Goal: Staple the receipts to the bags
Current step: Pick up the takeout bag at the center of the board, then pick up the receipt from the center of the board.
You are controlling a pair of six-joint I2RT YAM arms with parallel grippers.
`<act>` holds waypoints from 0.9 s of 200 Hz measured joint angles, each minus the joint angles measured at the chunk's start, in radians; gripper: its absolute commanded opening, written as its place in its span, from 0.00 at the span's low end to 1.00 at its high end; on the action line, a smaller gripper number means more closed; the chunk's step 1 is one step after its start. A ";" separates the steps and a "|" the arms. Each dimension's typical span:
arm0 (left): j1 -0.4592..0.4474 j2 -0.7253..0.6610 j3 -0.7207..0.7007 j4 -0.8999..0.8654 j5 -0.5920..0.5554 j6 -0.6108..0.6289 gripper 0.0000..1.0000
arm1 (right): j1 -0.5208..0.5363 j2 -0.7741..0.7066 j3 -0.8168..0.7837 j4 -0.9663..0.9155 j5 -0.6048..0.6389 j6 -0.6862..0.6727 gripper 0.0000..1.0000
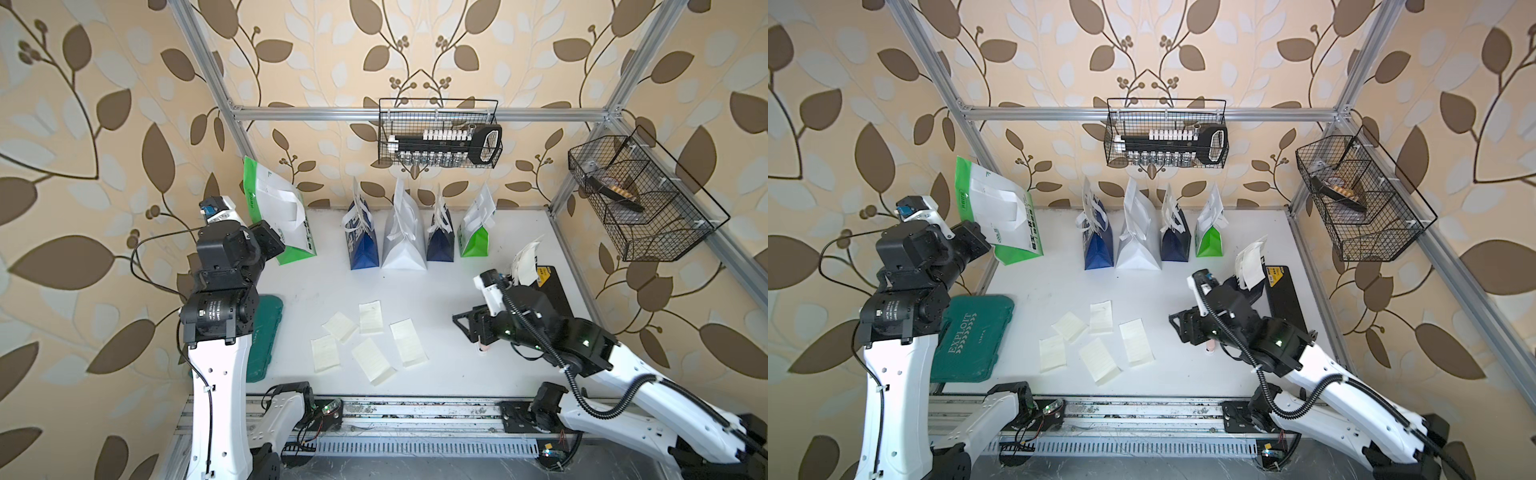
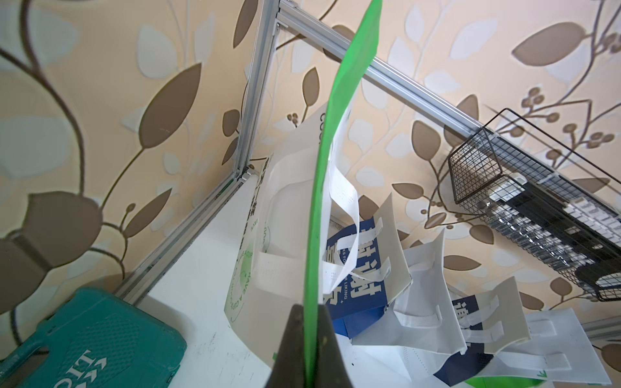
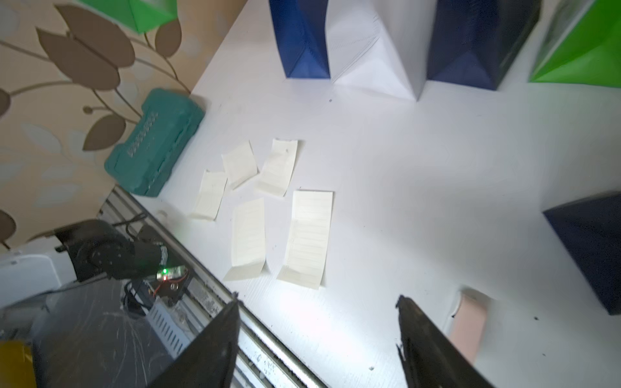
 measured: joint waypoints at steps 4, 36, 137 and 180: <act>-0.001 -0.003 -0.008 -0.002 0.003 -0.001 0.00 | 0.018 0.031 0.000 0.012 0.001 0.000 0.74; -0.034 -0.031 -0.049 -0.032 0.007 -0.002 0.00 | 0.049 0.309 0.012 0.126 -0.015 -0.006 0.74; -0.150 -0.074 -0.048 -0.045 -0.049 0.033 0.00 | -0.021 0.917 0.202 0.262 -0.013 -0.074 0.64; -0.160 -0.072 -0.048 -0.045 -0.064 0.050 0.00 | -0.014 0.988 0.266 0.252 0.019 -0.106 0.50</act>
